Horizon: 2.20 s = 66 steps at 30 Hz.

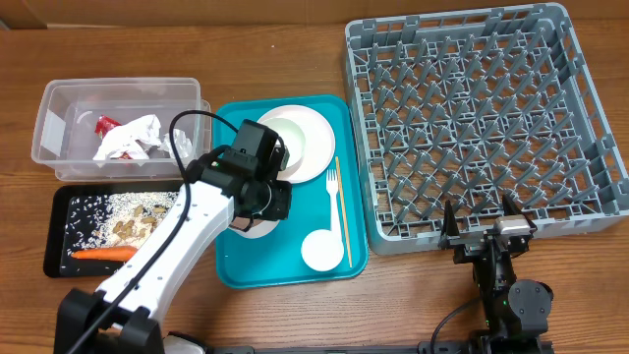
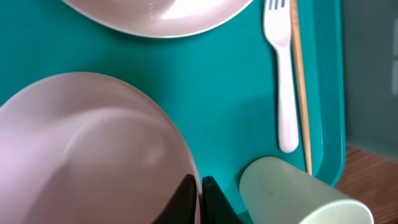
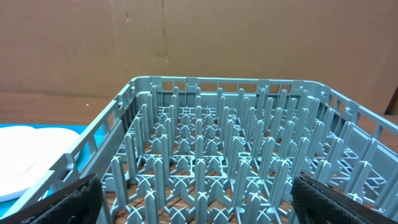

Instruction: Sort waste into correct bins and load items into the dishwasher

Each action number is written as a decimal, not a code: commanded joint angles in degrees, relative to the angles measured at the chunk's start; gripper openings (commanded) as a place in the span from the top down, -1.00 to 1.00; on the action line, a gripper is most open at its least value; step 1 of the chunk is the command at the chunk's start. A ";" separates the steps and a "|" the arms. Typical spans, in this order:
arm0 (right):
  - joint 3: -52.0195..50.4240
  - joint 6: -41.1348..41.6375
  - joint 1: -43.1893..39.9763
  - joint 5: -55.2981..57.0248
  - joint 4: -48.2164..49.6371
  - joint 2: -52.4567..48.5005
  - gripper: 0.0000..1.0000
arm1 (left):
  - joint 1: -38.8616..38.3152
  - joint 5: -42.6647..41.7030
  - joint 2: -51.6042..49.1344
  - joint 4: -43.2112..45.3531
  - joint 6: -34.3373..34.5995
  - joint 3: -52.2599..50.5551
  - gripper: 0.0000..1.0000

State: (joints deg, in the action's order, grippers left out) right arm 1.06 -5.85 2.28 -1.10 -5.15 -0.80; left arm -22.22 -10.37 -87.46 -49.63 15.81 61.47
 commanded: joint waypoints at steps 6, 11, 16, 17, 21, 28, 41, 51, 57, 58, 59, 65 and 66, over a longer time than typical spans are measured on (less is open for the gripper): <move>-0.61 0.02 -0.15 -0.07 0.35 0.50 -1.00 | -0.31 0.31 -0.94 0.57 1.79 -0.37 0.09; -0.61 0.02 -0.15 -0.07 0.35 0.50 -1.00 | -0.28 0.33 -0.92 0.66 1.31 -0.15 -0.11; -0.61 0.02 -0.15 -0.07 0.35 0.50 -1.00 | -0.26 0.20 -0.92 0.83 1.38 0.66 -0.32; -0.61 0.02 -0.15 -0.07 0.35 0.50 -1.00 | -0.26 -0.07 -0.92 0.92 1.38 0.68 -0.40; -0.61 0.02 -0.15 -0.07 0.35 0.50 -1.00 | -0.26 -1.29 -0.92 1.36 1.36 0.68 -1.00; -0.61 0.02 -0.15 -0.07 0.35 0.50 -1.00 | -0.33 -2.49 -0.94 3.58 1.79 0.66 -1.00; -0.61 0.26 -0.15 -4.35 2.29 0.50 -1.00 | -0.33 -6.67 -0.94 5.49 3.93 0.59 -1.00; 5.62 5.92 -0.11 -24.04 -3.26 0.50 -1.00 | -0.31 -6.58 -0.94 3.80 3.87 0.39 -1.00; 17.25 5.88 -0.11 -22.10 -13.09 0.39 -1.00 | -0.31 -6.60 -0.94 4.39 3.91 0.39 -1.00; 19.30 5.90 -0.11 -21.90 -14.93 0.33 -1.00 | -0.31 -6.62 -0.94 4.70 3.93 0.39 -1.00; 21.42 5.95 -0.11 -21.92 -16.79 0.24 -1.00 | -0.31 -6.62 -0.94 4.98 3.96 0.39 -1.00; 34.42 6.56 -0.11 -21.97 -28.76 -1.73 -1.00 | -0.31 -6.64 -0.94 5.51 3.96 0.39 -1.00; 35.91 6.56 -0.11 -22.40 -29.97 -2.05 -1.00 | -0.31 -6.67 -0.94 5.53 3.96 0.39 -1.00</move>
State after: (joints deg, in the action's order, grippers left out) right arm 32.53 0.03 2.28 -23.18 -33.36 -1.63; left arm -22.22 -16.16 -88.20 -44.16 19.38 61.47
